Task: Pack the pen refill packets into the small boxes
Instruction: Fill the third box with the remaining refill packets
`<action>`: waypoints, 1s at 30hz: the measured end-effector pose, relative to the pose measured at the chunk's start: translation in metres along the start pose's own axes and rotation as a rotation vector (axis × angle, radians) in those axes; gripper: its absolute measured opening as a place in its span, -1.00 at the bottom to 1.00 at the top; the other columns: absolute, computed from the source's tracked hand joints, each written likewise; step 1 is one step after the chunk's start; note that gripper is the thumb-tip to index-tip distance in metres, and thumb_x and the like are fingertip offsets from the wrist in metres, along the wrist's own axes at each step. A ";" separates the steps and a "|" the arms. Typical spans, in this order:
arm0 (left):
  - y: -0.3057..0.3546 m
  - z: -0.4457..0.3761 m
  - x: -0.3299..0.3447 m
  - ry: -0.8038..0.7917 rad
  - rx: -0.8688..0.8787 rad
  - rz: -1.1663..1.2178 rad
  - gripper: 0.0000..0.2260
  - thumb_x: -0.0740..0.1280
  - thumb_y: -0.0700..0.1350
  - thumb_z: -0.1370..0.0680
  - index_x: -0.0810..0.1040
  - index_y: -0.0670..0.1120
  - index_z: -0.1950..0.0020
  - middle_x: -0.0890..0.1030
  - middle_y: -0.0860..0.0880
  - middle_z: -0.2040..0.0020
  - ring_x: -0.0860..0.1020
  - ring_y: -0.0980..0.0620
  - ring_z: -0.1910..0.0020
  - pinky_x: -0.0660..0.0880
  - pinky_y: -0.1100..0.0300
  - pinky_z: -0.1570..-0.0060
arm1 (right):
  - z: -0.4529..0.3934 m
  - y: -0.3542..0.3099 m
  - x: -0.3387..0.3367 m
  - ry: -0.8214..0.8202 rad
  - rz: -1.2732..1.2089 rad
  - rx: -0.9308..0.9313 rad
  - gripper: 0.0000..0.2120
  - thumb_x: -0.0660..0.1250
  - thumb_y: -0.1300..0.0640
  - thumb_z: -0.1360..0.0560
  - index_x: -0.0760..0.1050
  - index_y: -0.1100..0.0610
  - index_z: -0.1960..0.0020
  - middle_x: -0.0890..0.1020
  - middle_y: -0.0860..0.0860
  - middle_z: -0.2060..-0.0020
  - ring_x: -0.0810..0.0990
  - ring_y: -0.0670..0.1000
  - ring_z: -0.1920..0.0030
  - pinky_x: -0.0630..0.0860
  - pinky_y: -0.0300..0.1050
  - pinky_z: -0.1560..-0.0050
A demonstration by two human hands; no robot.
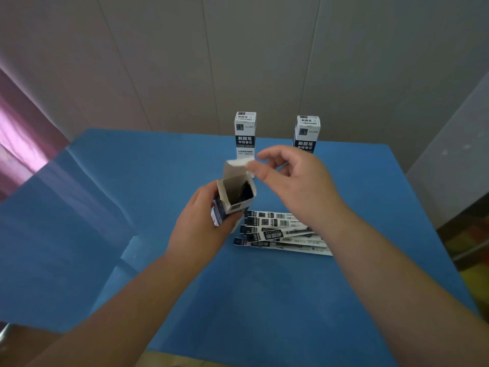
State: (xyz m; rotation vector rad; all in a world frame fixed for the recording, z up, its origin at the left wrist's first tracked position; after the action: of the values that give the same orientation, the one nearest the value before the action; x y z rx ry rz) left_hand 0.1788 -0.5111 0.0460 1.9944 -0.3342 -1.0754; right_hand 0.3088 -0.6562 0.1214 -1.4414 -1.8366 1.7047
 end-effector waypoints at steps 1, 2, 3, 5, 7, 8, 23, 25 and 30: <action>0.000 0.000 -0.001 0.002 -0.007 0.003 -0.62 0.33 0.30 -0.39 0.33 0.51 -0.17 0.49 0.38 -0.14 0.54 0.25 -0.13 0.55 0.16 -0.03 | 0.000 0.008 -0.003 0.033 0.018 0.000 -0.78 0.37 -0.29 -0.47 0.59 -0.20 0.01 0.61 -0.26 0.15 0.55 -0.24 0.24 0.42 -0.44 0.25; -0.001 -0.001 -0.002 0.002 -0.016 0.007 -0.63 0.32 0.30 -0.38 0.33 0.52 -0.14 0.49 0.39 -0.14 0.54 0.26 -0.13 0.54 0.17 -0.02 | 0.000 0.019 -0.006 0.049 0.073 0.005 -0.83 0.38 -0.24 -0.50 0.59 -0.19 0.00 0.61 -0.24 0.17 0.54 -0.24 0.23 0.40 -0.42 0.24; -0.002 -0.001 -0.003 0.000 -0.022 0.008 -0.64 0.32 0.30 -0.38 0.32 0.52 -0.13 0.49 0.40 -0.14 0.54 0.28 -0.13 0.53 0.19 -0.01 | 0.000 0.033 -0.008 0.026 0.175 0.027 -0.86 0.39 -0.17 -0.52 0.58 -0.18 -0.05 0.60 -0.22 0.17 0.53 -0.22 0.22 0.40 -0.36 0.19; -0.003 -0.001 -0.005 -0.004 -0.027 0.005 -0.63 0.31 0.30 -0.37 0.31 0.54 -0.13 0.48 0.43 -0.15 0.52 0.31 -0.14 0.51 0.23 0.00 | 0.003 0.064 -0.006 -0.175 0.482 0.115 -0.71 0.43 -0.07 -0.53 0.56 -0.11 -0.23 0.58 -0.20 0.02 0.52 -0.19 0.12 0.46 -0.16 0.06; -0.003 0.000 -0.005 -0.004 -0.033 0.004 -0.62 0.31 0.30 -0.37 0.30 0.54 -0.14 0.47 0.43 -0.16 0.52 0.31 -0.15 0.49 0.25 0.00 | 0.014 0.092 0.001 -0.428 0.776 0.162 -0.62 0.45 -0.05 -0.49 0.54 -0.07 -0.28 0.57 -0.12 -0.09 0.57 -0.04 -0.07 0.54 -0.02 -0.04; -0.003 0.001 -0.005 -0.004 -0.033 0.000 -0.62 0.30 0.31 -0.37 0.30 0.55 -0.14 0.47 0.44 -0.16 0.52 0.32 -0.15 0.49 0.26 0.01 | 0.020 0.100 0.005 -0.499 0.843 0.153 -0.63 0.45 -0.05 -0.46 0.56 -0.05 -0.25 0.57 -0.09 -0.08 0.57 0.01 -0.12 0.56 0.02 -0.06; -0.004 0.001 0.001 -0.004 -0.020 -0.058 -0.56 0.42 0.08 -0.49 0.32 0.38 -0.26 0.40 0.53 -0.14 0.44 0.41 -0.15 0.40 0.36 0.01 | 0.033 0.111 0.027 -0.564 1.026 0.000 -0.84 0.25 0.08 -0.53 0.48 0.09 0.20 0.52 0.02 0.20 0.54 0.11 0.19 0.36 -0.11 0.32; -0.004 0.002 0.001 -0.001 -0.018 -0.067 -0.56 0.41 0.09 -0.49 0.31 0.37 -0.27 0.40 0.54 -0.14 0.44 0.41 -0.16 0.40 0.36 0.02 | 0.030 0.106 0.025 -0.549 1.054 -0.008 -0.84 0.25 0.11 -0.50 0.42 0.07 0.26 0.46 -0.01 0.25 0.50 0.09 0.23 0.32 -0.12 0.35; -0.002 0.004 0.000 0.010 -0.015 -0.067 -0.55 0.44 0.05 -0.50 0.31 0.49 -0.19 0.42 0.51 -0.14 0.47 0.37 -0.15 0.46 0.27 -0.01 | 0.025 0.099 0.018 -0.565 1.101 0.007 -0.91 0.28 0.13 -0.46 0.55 0.06 0.18 0.53 -0.01 0.25 0.54 0.10 0.21 0.32 -0.16 0.39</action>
State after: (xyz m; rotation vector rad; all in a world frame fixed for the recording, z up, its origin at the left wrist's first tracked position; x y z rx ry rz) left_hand 0.1753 -0.5117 0.0436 2.0096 -0.2543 -1.1060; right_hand 0.3291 -0.6745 0.0215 -2.3937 -1.2096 2.8175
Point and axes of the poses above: each hand's wrist, its own z-axis away from the middle knuckle, its own x-axis out of the palm, y = z × x, the point moved 5 cm from there along -z, towards the middle knuckle
